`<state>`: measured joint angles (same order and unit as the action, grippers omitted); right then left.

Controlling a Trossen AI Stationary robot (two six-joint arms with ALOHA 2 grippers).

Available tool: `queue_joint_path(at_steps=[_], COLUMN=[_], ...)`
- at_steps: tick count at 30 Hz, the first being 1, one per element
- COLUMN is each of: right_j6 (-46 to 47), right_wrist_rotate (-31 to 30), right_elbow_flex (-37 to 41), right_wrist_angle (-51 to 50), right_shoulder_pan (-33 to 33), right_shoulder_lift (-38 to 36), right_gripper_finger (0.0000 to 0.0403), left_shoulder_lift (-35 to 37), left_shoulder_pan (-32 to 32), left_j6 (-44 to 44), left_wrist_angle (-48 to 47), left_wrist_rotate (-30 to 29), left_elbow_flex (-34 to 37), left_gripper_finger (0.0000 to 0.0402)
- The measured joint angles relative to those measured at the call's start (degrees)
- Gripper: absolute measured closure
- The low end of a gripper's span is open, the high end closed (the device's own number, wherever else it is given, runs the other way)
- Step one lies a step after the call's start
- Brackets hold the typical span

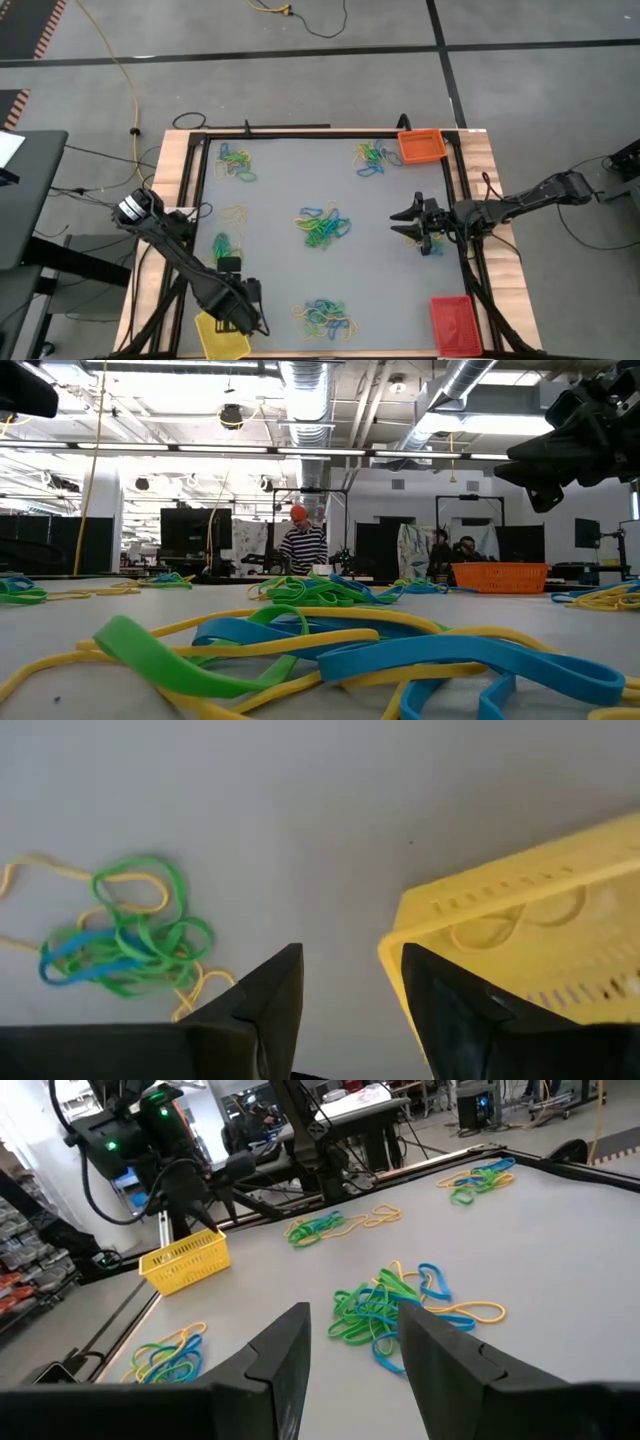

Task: Sort rubber bands into baskets
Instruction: Adjust the yellow bin

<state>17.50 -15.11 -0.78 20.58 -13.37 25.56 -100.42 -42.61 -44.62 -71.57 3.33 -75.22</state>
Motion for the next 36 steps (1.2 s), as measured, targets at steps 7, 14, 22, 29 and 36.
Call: queue_joint_path(at_steps=[7,14,22,29,36], right_j6=[-0.4,-0.4,-0.4,-0.4,-0.5], right_wrist_rotate=[0.0,0.0,0.0,0.0,0.0], right_elbow_flex=[0.0,0.0,0.0,0.0,0.0], right_wrist_angle=[0.0,-1.1,-1.0,-1.3,-1.3], right_shoulder_pan=[0.0,0.0,0.0,0.0,0.0], right_shoulder_lift=[0.0,0.0,0.0,0.0,0.0], right_gripper_finger=[0.0223,0.0223,0.0223,0.0223,0.0223], left_shoulder_lift=[0.0,0.0,-0.8,-4.8,-4.7], left_shoulder_pan=[-1.3,-1.5,-1.4,-1.4,-0.8], left_j6=[13.8,19.7,25.9,29.2,27.4], left_wrist_angle=[3.8,6.0,8.5,8.8,8.5], left_wrist_rotate=[0.9,0.9,1.2,4.6,3.4], left_elbow_flex=[0.0,0.0,0.0,0.0,0.0], left_gripper_finger=[0.0242,0.0242,0.0242,0.0242,0.0261])
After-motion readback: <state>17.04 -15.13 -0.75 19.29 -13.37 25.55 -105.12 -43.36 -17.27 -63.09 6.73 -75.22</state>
